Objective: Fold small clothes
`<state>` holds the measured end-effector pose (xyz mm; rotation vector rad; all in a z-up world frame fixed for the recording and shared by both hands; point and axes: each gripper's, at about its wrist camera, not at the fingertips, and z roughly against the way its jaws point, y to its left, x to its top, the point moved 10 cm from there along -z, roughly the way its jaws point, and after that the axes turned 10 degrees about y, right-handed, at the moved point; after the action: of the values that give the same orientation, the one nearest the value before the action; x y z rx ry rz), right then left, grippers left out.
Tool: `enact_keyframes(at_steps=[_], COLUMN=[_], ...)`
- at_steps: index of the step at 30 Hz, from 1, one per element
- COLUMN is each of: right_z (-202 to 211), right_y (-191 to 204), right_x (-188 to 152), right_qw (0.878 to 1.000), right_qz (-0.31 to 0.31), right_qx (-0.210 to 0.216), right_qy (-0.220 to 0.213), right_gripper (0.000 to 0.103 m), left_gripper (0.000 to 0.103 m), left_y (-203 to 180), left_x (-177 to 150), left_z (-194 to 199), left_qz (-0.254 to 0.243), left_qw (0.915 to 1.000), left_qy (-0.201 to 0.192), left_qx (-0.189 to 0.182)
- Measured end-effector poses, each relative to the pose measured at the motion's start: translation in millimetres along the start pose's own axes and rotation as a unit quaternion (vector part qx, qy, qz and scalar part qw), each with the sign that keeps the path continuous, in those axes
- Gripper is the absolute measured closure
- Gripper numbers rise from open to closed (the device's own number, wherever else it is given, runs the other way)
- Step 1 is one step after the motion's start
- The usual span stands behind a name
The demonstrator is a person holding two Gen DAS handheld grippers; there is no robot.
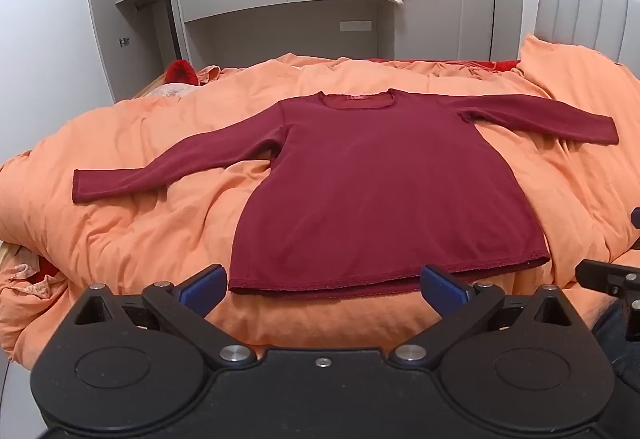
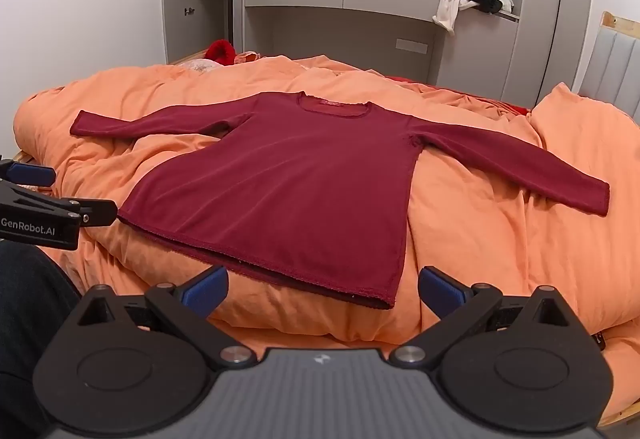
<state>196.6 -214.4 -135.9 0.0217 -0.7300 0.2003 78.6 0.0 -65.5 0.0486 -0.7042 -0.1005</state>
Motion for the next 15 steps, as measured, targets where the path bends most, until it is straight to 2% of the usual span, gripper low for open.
enact_keyframes(at_steps=[15], right_z=[-1.7], right_y=[1.3], right_x=[1.1], right_qw=[1.000], right_qz=[0.004], right_qx=[0.010], right_qy=[0.003], right_gripper=[0.000], left_gripper=[0.000], left_y=[2.2], left_x=[2.3], left_z=[-0.1], left_qz=[0.002], left_qw=[1.0000], left_qy=[0.000], left_qx=[0.002])
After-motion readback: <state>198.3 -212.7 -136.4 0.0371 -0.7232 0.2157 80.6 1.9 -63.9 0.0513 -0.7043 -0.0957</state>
